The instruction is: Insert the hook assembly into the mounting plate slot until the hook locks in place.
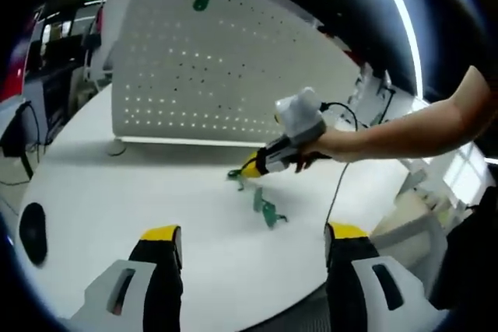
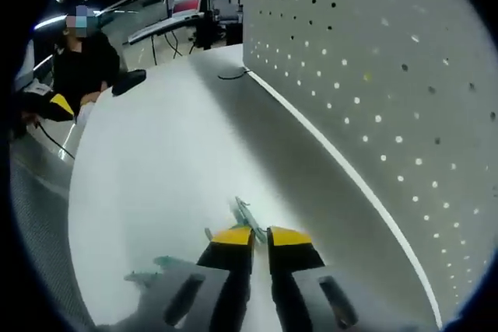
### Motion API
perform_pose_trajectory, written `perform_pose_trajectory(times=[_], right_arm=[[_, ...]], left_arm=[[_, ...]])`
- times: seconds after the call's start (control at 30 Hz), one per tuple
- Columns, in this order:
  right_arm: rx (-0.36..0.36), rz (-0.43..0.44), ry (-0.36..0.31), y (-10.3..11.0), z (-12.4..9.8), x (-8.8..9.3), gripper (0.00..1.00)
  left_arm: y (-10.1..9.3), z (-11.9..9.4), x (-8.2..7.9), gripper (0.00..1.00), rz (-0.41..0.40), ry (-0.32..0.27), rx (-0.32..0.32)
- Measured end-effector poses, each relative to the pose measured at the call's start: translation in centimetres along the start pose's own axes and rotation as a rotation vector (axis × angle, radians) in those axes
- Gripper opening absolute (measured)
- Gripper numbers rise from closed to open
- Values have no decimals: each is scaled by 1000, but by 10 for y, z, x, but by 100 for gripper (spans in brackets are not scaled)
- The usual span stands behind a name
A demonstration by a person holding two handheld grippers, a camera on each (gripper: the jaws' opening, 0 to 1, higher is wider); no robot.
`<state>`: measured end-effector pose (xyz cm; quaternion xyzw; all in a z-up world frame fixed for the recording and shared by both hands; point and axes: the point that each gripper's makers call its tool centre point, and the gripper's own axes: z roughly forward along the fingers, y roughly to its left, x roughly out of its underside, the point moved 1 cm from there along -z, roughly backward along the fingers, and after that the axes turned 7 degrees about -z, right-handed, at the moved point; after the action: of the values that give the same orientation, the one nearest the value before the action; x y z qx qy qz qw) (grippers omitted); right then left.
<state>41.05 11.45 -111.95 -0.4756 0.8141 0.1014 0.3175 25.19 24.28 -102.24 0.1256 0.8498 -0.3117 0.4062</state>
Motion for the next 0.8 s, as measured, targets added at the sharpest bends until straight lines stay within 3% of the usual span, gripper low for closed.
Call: perform_pose_trajectory(times=[0.23,0.8], right_arm=[[-4,-6,9,4,-2,2,2],[32,167,-57,14,-19,5,1]], left_arm=[[0,1,2,75,-7,11,9],[-3,1,4,74,3,25,23]])
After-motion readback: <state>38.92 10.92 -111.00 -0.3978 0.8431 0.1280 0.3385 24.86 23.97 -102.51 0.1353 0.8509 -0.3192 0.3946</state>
